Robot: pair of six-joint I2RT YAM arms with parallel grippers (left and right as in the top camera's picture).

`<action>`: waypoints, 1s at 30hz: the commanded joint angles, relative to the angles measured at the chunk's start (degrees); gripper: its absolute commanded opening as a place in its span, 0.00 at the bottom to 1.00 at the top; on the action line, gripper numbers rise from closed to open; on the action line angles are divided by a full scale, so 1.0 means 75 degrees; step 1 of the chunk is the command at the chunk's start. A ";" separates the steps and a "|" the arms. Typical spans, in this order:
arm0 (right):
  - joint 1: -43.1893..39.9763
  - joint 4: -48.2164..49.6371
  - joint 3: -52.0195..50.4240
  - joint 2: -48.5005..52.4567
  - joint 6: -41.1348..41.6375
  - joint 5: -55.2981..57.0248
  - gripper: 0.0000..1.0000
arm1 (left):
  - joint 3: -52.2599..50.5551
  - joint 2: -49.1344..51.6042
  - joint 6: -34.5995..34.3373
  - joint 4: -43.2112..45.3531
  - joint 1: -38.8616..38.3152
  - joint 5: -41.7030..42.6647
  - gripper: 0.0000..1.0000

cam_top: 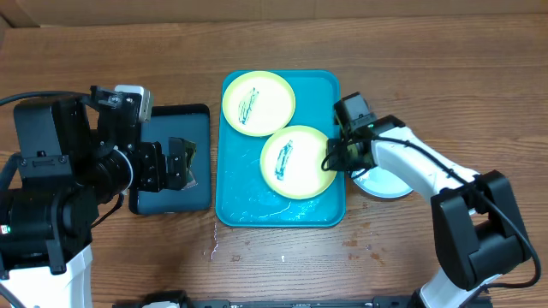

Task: Clean dirty plates on tray and stack at the side
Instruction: 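Move the right gripper to the yellow plate rim and grip it, then grasp the sponge with the left gripper and bring it over the lower yellow plate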

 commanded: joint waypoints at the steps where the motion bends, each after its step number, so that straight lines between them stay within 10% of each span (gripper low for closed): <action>1: 0.0315 0.0012 -0.0067 -0.0227 0.0050 -0.0315 0.04 | 0.0114 0.0026 0.0038 -0.0017 -0.0050 0.0140 1.00; 19: 0.0906 -0.0711 0.0460 -0.1119 -0.0583 -0.0437 0.18 | -0.1617 0.1218 -0.2713 0.0096 -0.0050 -0.2661 1.00; 23: 0.0906 -0.0866 0.0539 -0.1859 -0.0498 -0.0519 0.40 | -0.2401 0.2075 -0.2938 0.0810 -0.0050 -0.2407 1.00; 30: 0.0906 -0.1078 0.0533 -0.2238 -0.0495 -0.1411 0.34 | -0.2649 0.3861 -0.3028 0.1757 0.0000 -0.2398 0.68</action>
